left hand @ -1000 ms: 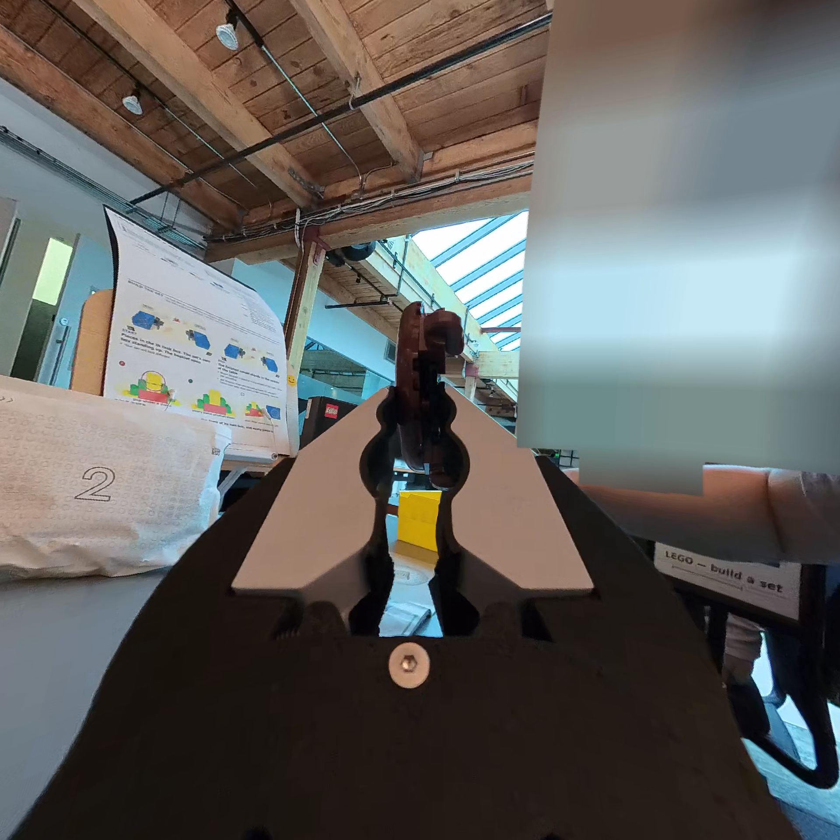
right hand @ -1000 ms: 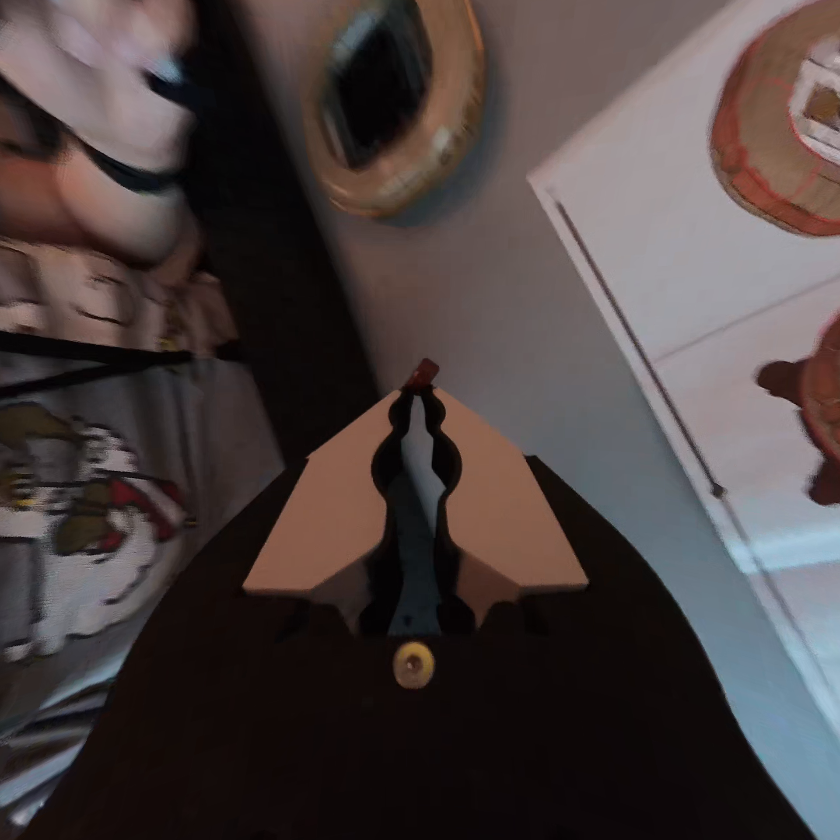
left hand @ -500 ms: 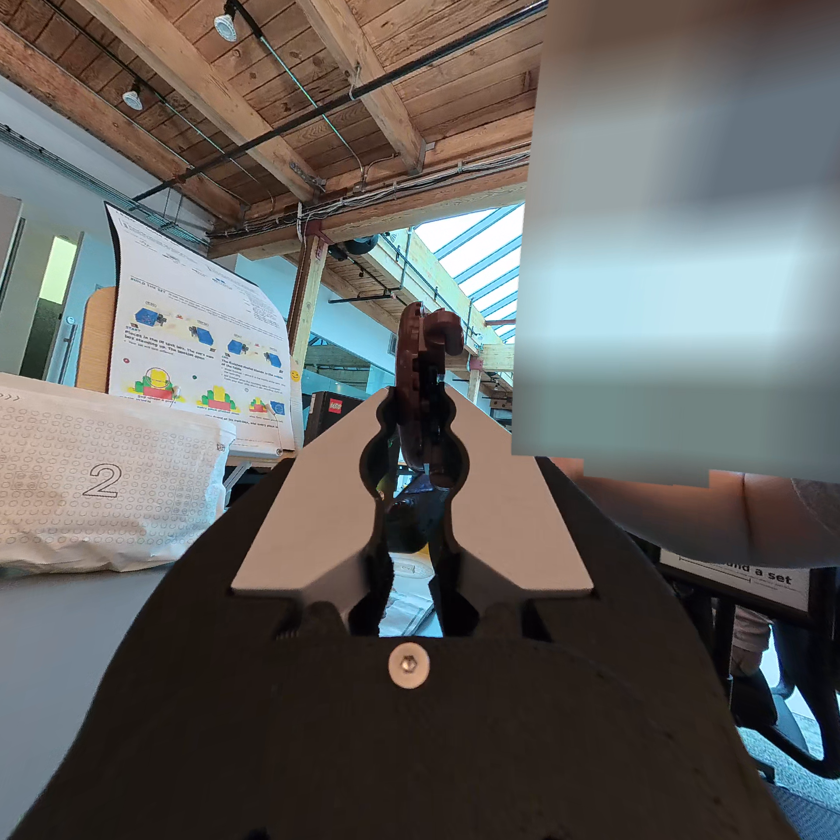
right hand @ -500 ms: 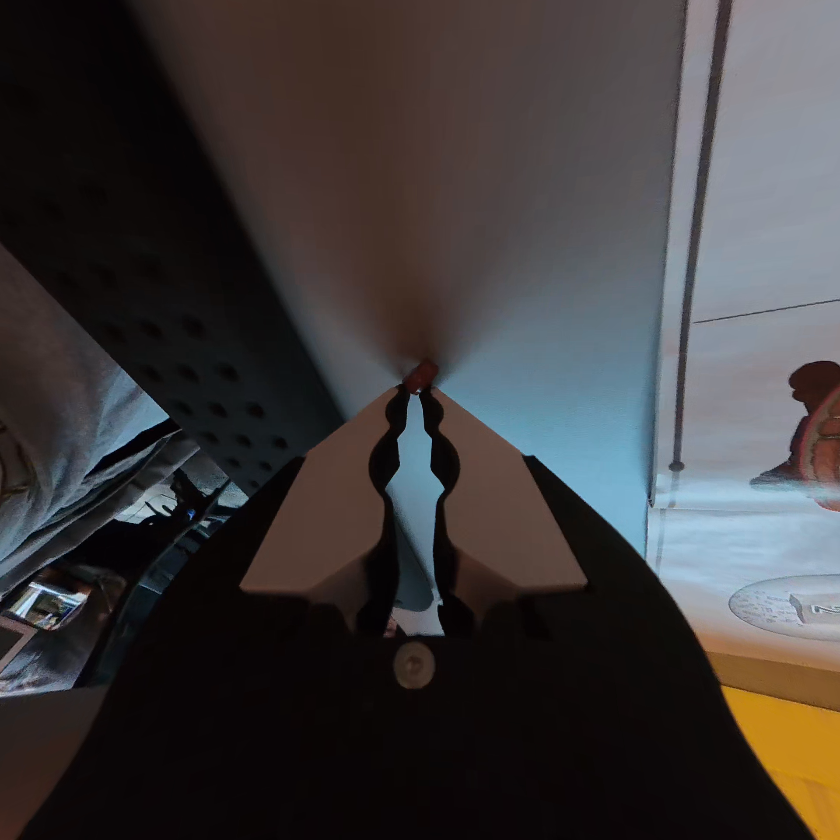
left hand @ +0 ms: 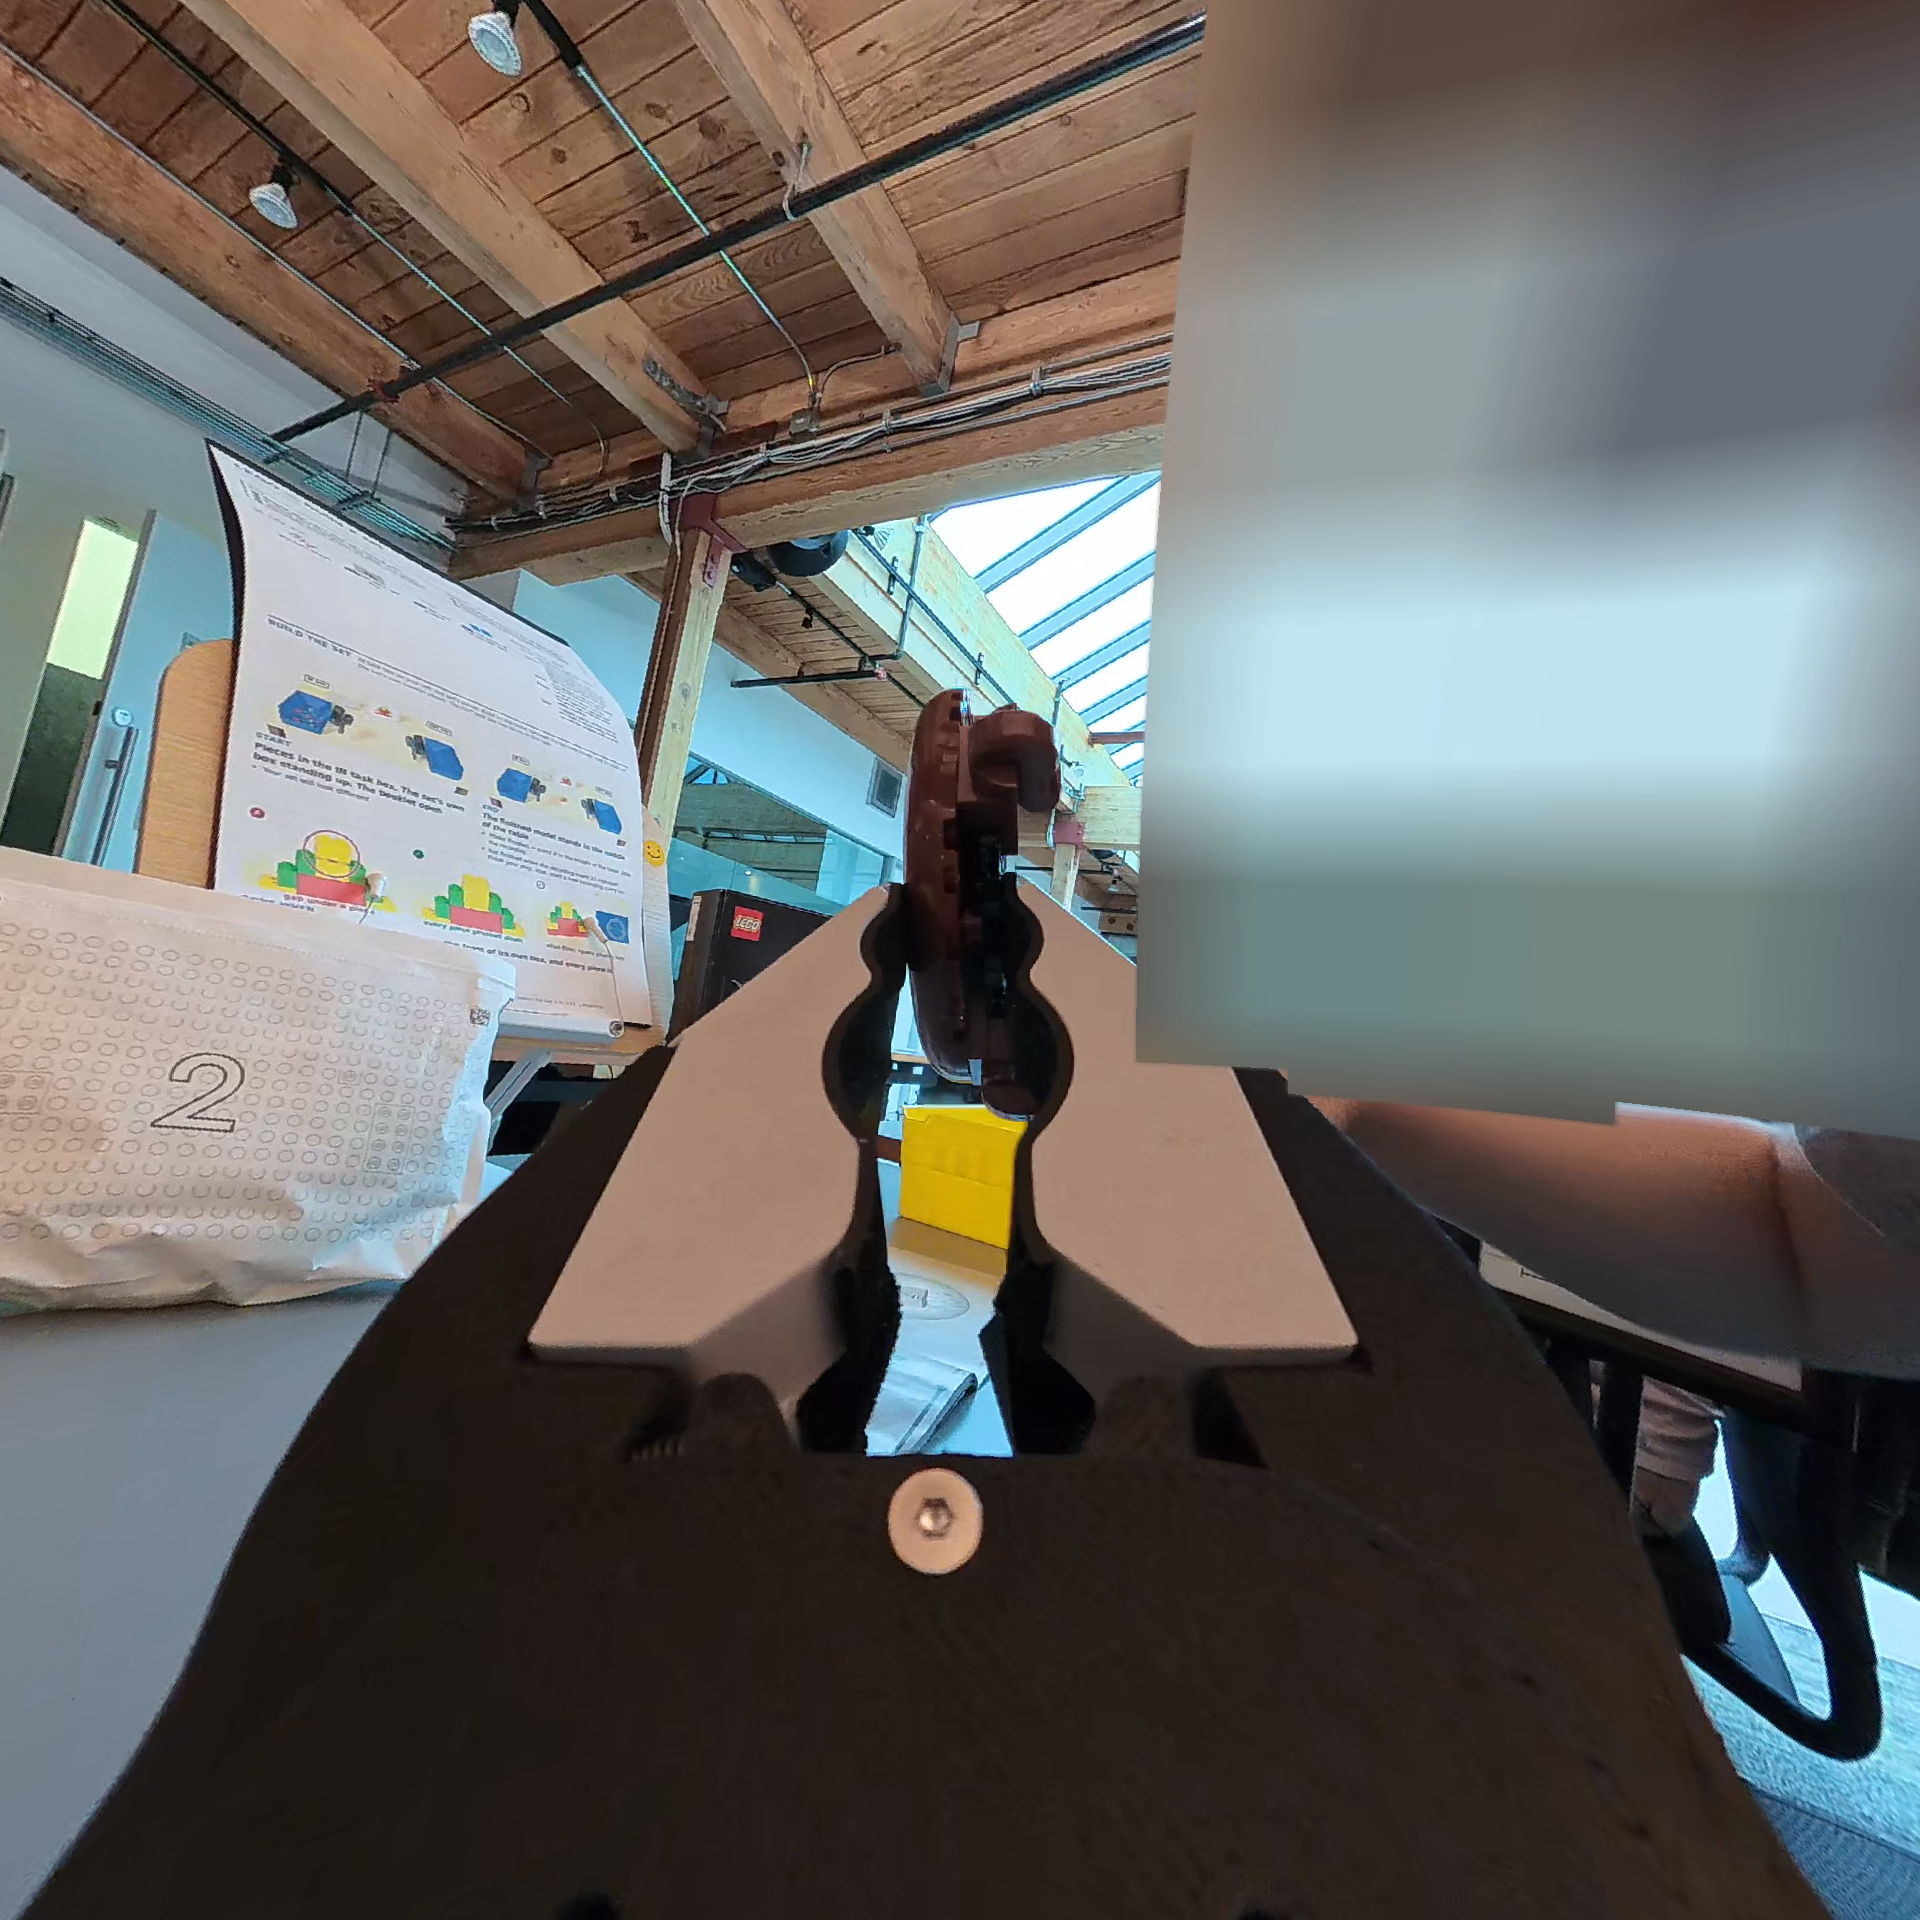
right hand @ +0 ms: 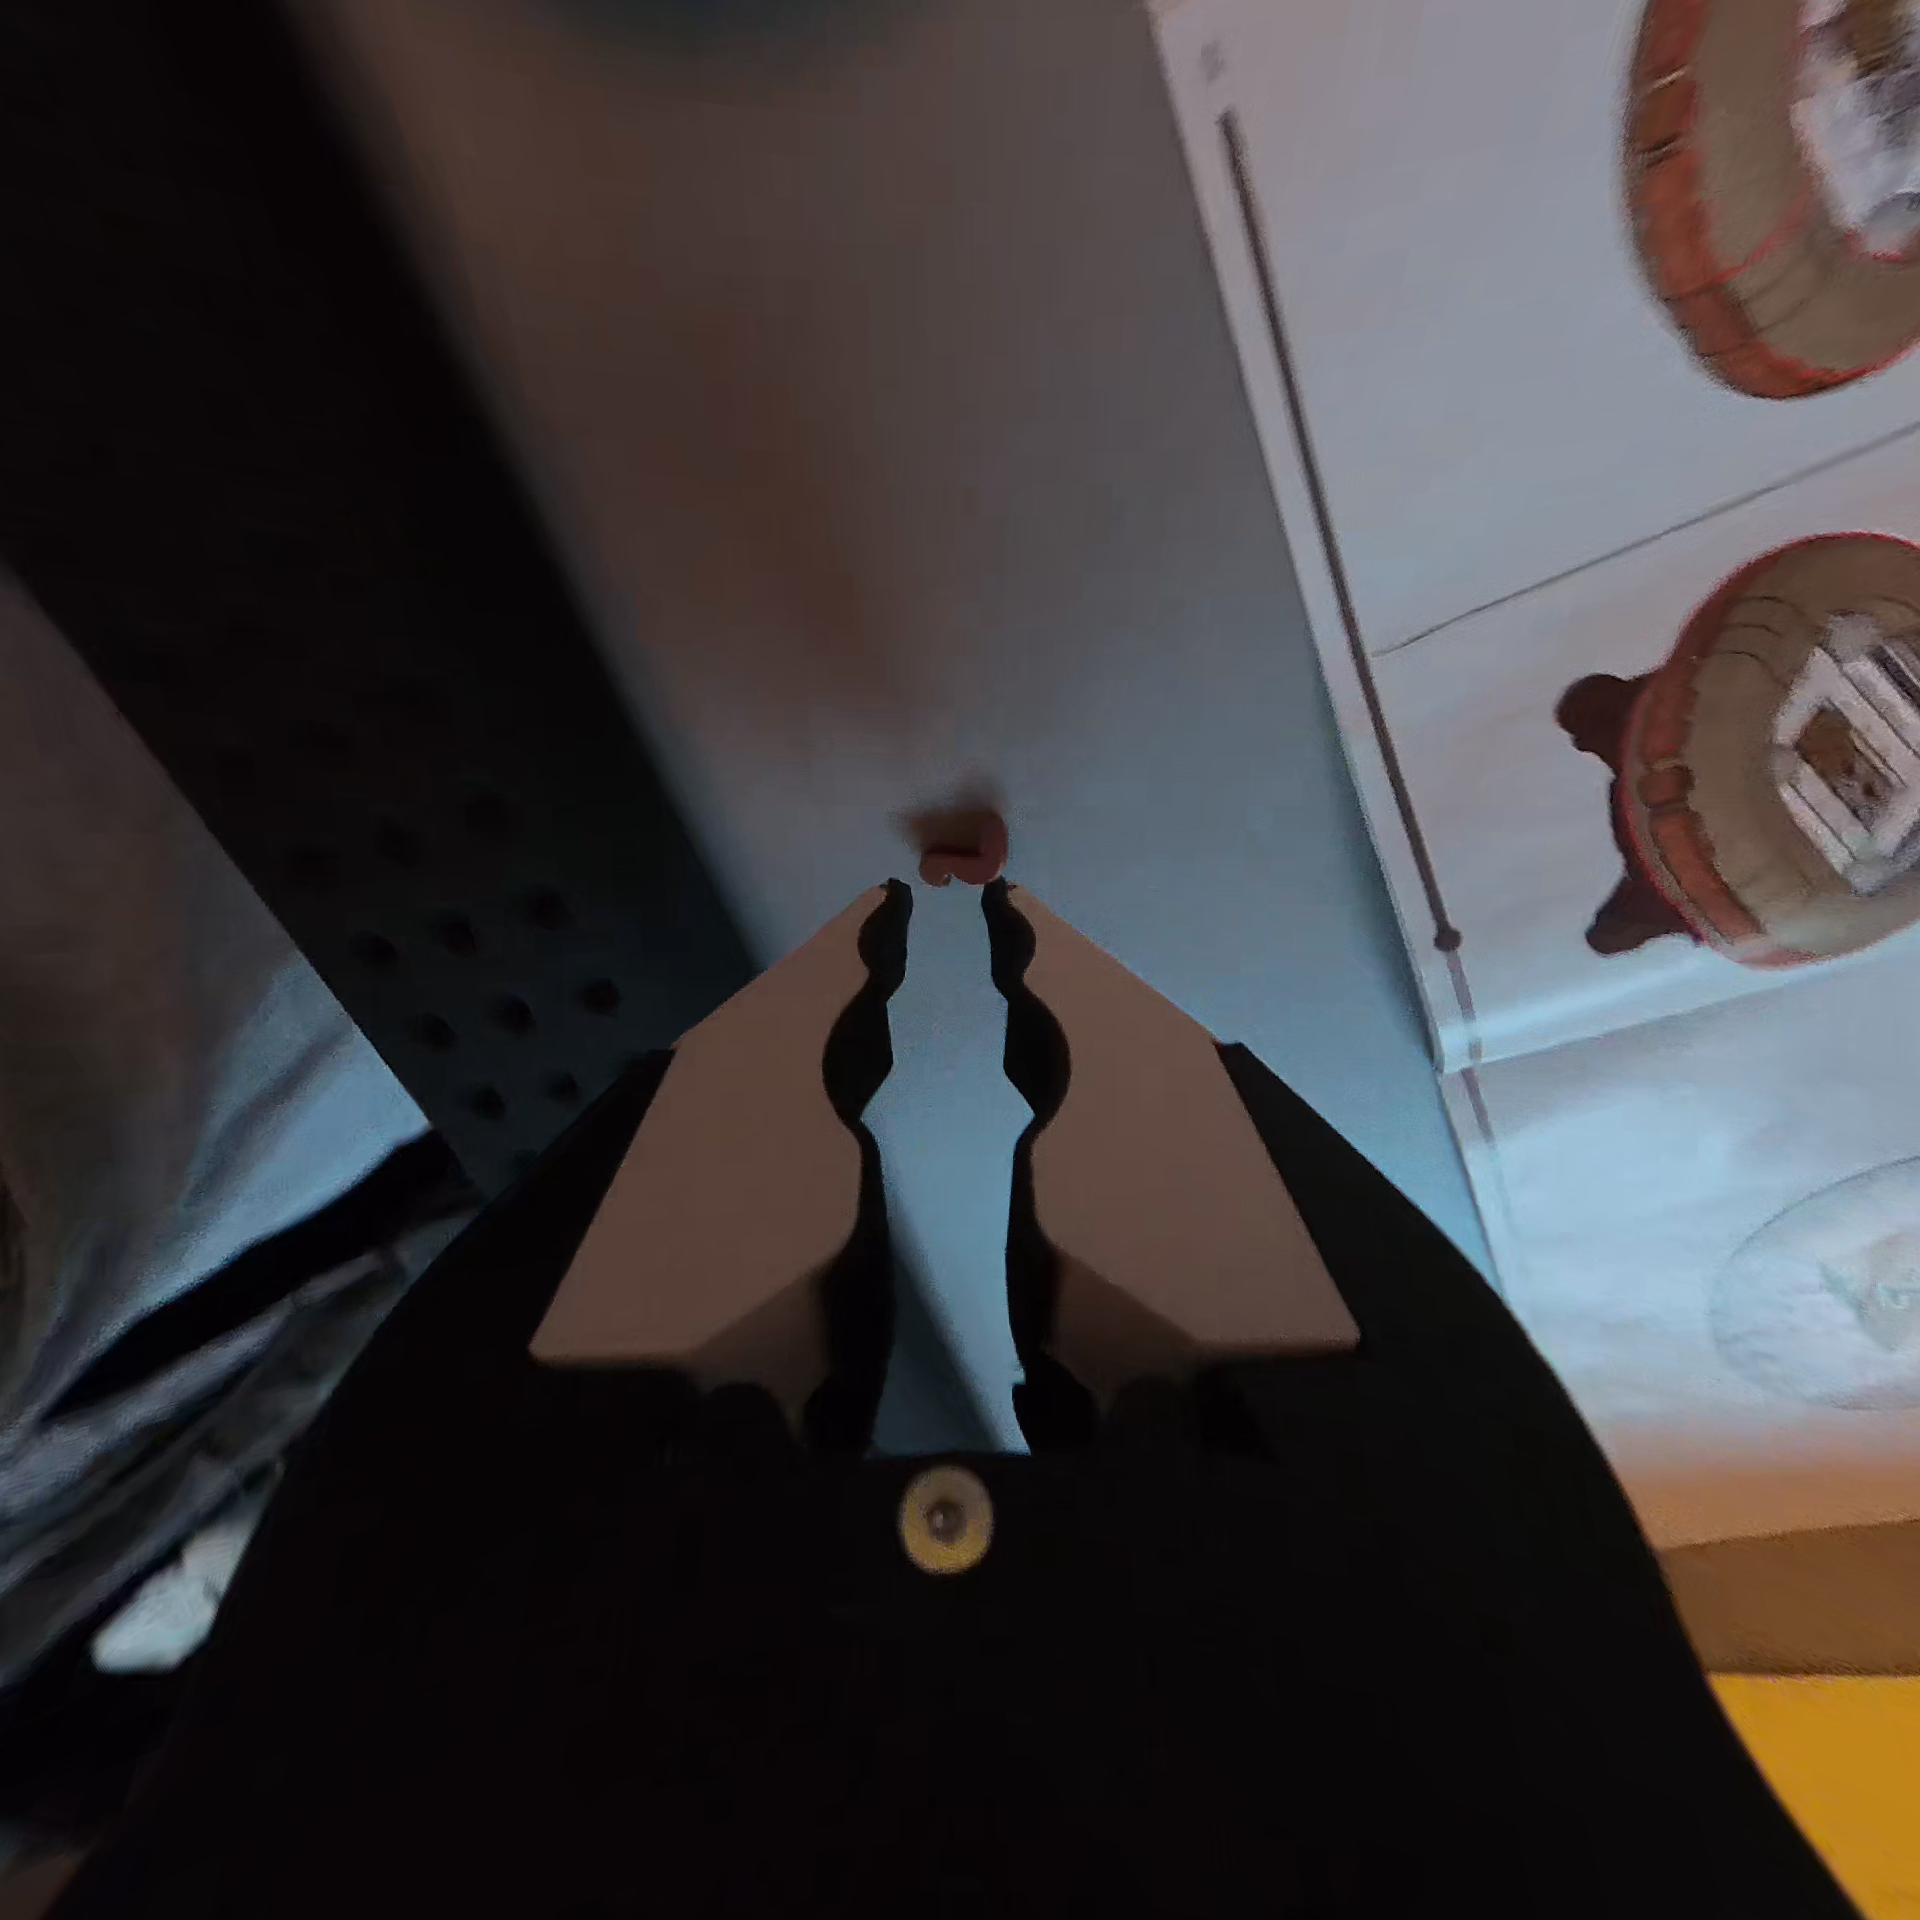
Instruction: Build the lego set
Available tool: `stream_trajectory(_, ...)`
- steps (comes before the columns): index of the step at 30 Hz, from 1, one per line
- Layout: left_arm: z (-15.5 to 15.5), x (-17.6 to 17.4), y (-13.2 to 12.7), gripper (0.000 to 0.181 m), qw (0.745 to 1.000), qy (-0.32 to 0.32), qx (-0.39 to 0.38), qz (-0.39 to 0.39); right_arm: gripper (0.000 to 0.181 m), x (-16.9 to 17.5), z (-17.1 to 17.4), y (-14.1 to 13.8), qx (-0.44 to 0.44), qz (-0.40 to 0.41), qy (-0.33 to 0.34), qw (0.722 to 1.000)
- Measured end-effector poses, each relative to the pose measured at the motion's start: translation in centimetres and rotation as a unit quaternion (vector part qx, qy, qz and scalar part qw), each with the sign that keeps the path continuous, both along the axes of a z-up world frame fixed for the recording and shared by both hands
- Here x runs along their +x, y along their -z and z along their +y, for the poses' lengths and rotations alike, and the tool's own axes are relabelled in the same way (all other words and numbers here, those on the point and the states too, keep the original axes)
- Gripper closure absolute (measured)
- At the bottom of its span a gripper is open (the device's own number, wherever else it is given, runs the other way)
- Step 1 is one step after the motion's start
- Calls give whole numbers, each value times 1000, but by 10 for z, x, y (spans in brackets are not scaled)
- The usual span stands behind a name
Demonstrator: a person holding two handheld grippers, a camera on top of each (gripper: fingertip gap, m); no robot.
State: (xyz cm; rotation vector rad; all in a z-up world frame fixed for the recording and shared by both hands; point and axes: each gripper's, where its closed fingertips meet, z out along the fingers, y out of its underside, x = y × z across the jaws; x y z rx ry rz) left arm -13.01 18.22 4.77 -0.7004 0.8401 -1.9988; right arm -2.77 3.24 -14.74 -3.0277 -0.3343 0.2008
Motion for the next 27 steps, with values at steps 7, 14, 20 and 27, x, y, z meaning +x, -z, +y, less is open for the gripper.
stream_trajectory(7, -2, 0, 0, 167, 1000, 12, -3, 1, 169, 14, 0, 3, 127, 117, 191, 966)
stream_trajectory(14, -5, 1, 2, 167, 1000, 13, 4, 5, 166, 8, 4, 6, 223, 168, 177, 944)
stream_trajectory(20, -8, 2, 3, 167, 1000, 14, 12, 10, 156, -3, 5, 12, 248, 142, 97, 953)
stream_trajectory(27, -10, 4, 4, 167, 1000, 21, 13, 14, 160, -2, -1, 16, 275, 80, 56, 956)
